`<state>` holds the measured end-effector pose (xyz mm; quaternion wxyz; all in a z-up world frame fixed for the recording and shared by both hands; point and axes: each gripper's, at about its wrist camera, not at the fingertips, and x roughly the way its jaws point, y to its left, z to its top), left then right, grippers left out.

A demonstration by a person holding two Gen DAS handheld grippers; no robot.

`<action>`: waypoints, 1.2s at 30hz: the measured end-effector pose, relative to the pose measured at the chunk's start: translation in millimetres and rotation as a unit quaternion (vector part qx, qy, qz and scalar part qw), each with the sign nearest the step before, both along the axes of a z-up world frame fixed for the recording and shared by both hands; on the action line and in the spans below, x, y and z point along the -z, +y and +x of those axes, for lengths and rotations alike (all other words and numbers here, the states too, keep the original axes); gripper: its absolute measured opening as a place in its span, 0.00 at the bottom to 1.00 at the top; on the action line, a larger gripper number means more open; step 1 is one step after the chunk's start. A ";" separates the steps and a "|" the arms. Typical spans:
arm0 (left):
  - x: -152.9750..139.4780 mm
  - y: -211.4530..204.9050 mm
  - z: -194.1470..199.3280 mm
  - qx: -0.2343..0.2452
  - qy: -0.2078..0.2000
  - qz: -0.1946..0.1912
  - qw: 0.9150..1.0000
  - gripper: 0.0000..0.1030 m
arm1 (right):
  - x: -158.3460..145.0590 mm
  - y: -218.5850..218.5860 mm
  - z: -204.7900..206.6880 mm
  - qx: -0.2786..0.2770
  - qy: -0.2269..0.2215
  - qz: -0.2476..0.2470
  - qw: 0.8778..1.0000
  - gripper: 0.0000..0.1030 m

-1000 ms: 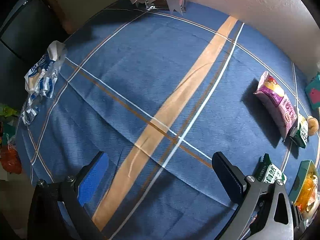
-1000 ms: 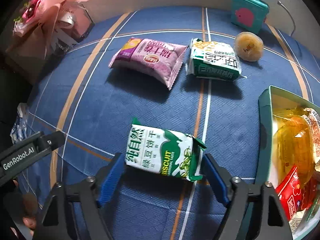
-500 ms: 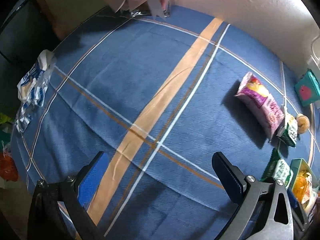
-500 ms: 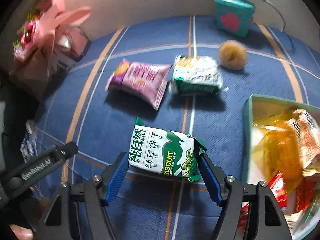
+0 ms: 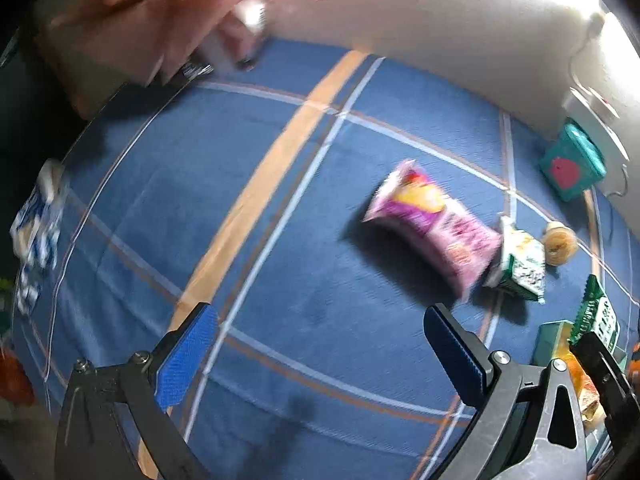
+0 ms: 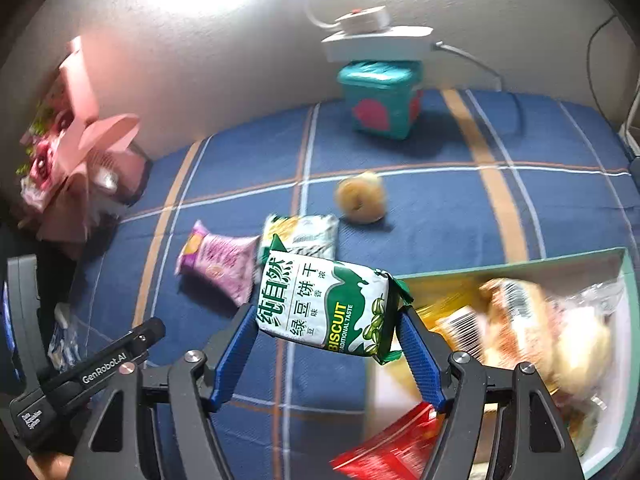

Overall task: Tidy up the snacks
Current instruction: 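Lift the biscuit box with the right gripper while the left gripper grasps the pink wafer bag, then carry both packs over the white tray and open both grippers to drop them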

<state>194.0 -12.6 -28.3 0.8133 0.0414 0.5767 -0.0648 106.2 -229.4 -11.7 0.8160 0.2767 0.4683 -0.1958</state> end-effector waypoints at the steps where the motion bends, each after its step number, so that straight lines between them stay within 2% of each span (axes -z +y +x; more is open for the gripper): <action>1: 0.5 -5.8 3.4 0.006 0.002 -0.008 1.000 1.00 | -0.9 -4.1 -2.5 0.003 0.001 -0.002 1.000 0.72; 7: 13.8 -30.5 30.8 0.004 0.045 -0.070 0.997 1.00 | 1.4 -31.2 -1.9 0.022 0.001 -0.006 1.000 0.71; 13: 29.0 -38.6 52.6 -0.043 0.072 -0.119 0.989 1.00 | 3.8 -45.1 -0.8 0.031 -0.006 -0.011 0.999 0.71; 19: 37.7 -48.6 70.6 -0.068 0.050 -0.098 0.992 1.00 | 10.7 -48.1 2.7 0.030 -0.004 -0.009 1.000 0.71; 24: 48.7 -46.8 74.9 -0.070 0.065 -0.086 0.992 0.97 | 12.4 -46.3 3.6 0.028 -0.001 -0.008 1.000 0.71; 26: 50.7 -42.2 71.4 -0.073 0.069 -0.095 0.990 0.88 | 11.1 -45.5 3.4 0.027 -0.002 -0.008 1.000 0.71; 28: 49.8 -40.6 67.1 -0.069 0.072 -0.101 0.990 0.73 | 9.0 -44.9 2.4 0.026 -0.003 -0.008 1.000 0.71; 30: 47.6 -41.3 63.5 -0.059 0.072 -0.105 0.990 0.63 | 7.4 -44.7 1.2 0.026 -0.003 -0.009 1.000 0.71; 33: 46.7 -41.0 57.2 -0.055 0.074 -0.111 0.989 0.40 | 5.2 -44.5 -0.6 0.025 -0.002 -0.008 1.000 0.71; 36: 44.5 -40.1 47.3 -0.052 0.068 -0.102 0.991 0.37 | 3.5 -45.1 -4.5 0.026 -0.002 -0.008 1.000 0.71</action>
